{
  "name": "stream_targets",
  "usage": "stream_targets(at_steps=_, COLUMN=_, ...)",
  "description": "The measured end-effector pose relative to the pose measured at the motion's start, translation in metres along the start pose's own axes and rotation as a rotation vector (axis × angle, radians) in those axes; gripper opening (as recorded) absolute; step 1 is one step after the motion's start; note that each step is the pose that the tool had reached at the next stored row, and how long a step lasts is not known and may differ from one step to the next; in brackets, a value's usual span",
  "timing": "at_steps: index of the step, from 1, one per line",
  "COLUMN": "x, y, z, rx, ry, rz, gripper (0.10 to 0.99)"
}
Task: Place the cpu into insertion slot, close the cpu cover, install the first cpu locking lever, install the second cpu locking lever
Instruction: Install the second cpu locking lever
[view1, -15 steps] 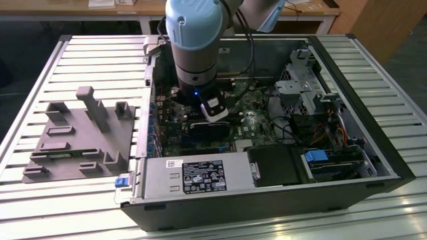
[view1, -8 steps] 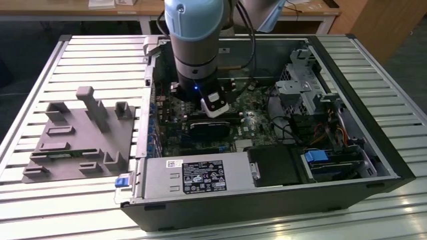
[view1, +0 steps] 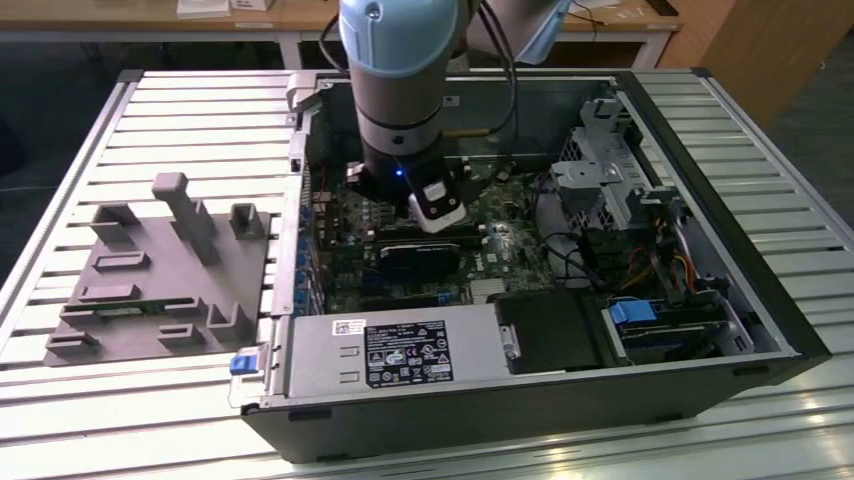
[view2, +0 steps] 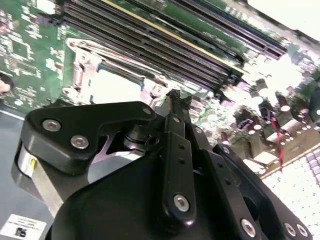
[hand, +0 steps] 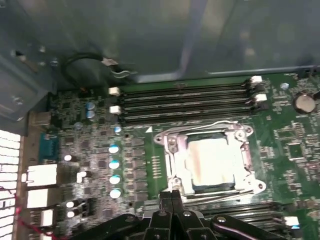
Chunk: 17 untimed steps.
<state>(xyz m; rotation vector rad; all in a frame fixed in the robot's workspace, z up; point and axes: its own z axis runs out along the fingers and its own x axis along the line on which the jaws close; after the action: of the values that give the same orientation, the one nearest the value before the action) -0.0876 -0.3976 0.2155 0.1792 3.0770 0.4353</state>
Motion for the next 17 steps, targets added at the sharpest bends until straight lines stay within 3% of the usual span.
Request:
stream_targets(at_steps=10, x=-0.0279, y=0.0045, z=0.0017, rx=0.009, ry=0.0023, rz=0.001, gripper=0.106)
stream_targets(at_steps=15, x=-0.0294, y=0.0085, z=0.0028, rx=0.050, ry=-0.0026, rz=0.000, gripper=0.106)
stream_targets(at_steps=17, x=-0.0314, y=0.0103, z=0.0034, rx=0.061, ry=-0.0039, rz=-0.001, gripper=0.106)
